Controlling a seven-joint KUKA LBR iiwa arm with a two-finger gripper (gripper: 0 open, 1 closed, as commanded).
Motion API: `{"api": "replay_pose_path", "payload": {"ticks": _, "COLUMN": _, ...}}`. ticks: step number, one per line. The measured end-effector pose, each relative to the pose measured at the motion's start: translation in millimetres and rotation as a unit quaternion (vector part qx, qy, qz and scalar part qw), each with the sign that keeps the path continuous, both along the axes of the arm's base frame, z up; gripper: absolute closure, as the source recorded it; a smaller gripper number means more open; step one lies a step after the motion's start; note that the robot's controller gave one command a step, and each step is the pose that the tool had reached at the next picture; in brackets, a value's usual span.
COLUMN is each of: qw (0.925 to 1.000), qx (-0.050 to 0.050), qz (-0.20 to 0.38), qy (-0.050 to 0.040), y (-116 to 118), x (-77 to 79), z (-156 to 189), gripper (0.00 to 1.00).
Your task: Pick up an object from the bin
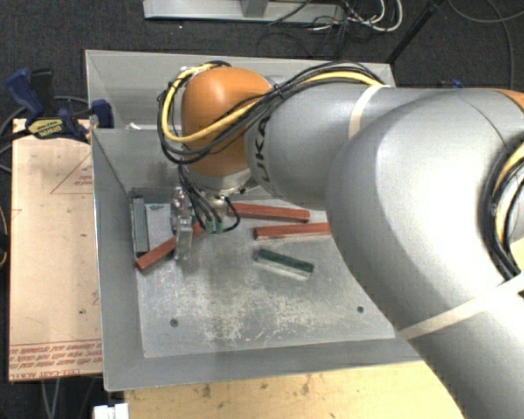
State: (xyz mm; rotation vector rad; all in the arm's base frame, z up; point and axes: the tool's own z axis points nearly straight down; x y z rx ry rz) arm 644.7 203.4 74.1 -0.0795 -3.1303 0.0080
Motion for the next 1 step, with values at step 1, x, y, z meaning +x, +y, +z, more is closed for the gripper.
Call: {"api": "replay_pose_path", "payload": {"ticks": 1, "qw": 0.9999, "qx": 0.005, "qz": 0.011, "qy": -0.011, "y": 11.4, "x": -15.3, "z": 152.6, "gripper": 1.0}}
